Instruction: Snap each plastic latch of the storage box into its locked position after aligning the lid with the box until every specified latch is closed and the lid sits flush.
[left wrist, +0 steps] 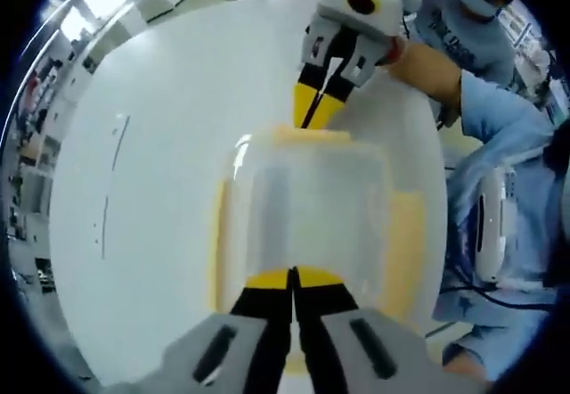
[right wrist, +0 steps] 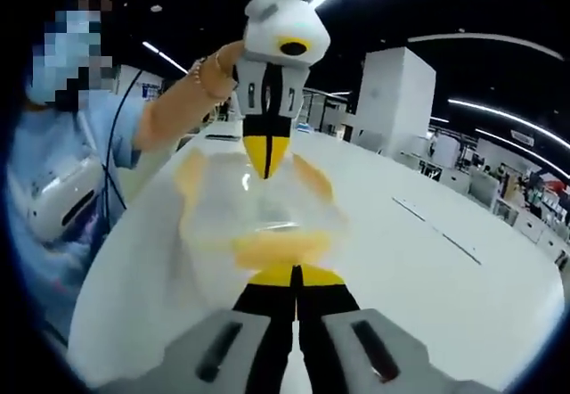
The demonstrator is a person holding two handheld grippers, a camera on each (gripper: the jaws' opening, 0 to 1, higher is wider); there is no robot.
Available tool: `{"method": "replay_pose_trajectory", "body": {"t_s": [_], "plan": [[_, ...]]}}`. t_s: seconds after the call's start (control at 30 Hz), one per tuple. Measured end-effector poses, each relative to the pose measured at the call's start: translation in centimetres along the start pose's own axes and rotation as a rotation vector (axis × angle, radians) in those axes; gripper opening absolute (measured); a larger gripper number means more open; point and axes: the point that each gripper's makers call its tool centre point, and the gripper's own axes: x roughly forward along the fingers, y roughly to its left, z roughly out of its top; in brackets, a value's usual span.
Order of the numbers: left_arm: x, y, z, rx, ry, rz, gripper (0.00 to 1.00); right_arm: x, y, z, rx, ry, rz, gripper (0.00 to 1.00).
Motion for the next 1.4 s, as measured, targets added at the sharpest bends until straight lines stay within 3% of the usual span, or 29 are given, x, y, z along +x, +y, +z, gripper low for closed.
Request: {"method": "replay_pose_trajectory", "body": {"t_s": [0.43, 0.53, 0.57, 0.6, 0.63, 0.73, 1.23, 1.3, 1.4], "plan": [[0.1, -0.5, 0.2, 0.019, 0.044, 0.025, 0.00, -0.3, 0.4, 0.0, 0.001, -0.006, 0.009, 0.00], [0.2, -0.5, 0.3, 0.019, 0.050, 0.027, 0.00, 0.0, 2.4, -0.5, 0.041, 0.010, 0.112, 0.00], [-0.2, -0.5, 0.3, 0.012, 0.058, 0.026, 0.00, 0.3, 0.9, -1.0, 0.104, 0.012, 0.025, 0.00], [-0.3, -0.5, 0.4, 0.012, 0.054, 0.026, 0.00, 0.8, 0.8, -1.6, 0.029, 0.022, 0.041, 0.00], [-0.5, -0.6, 0.4, 0.011, 0.048, 0.026, 0.00, 1.5, 0.1, -1.9, -0.027, 0.051, 0.002, 0.00], [-0.7, -0.5, 0.4, 0.010, 0.038, 0.026, 0.00, 1.8, -0.1, -2.0, 0.019, 0.024, 0.028, 0.00], [-0.7, 0.2, -0.1, -0.023, -0.004, -0.035, 0.00, 1.4, -1.1, -1.0, -0.002, 0.040, -0.021, 0.00], [-0.6, 0.2, 0.1, 0.034, -0.032, -0.032, 0.00, 1.3, -1.4, -1.1, 0.001, 0.050, -0.035, 0.00], [-0.6, 0.0, -0.1, 0.050, -0.045, -0.024, 0.00, 0.9, -2.1, -0.5, 0.000, 0.043, -0.063, 0.00]]}}
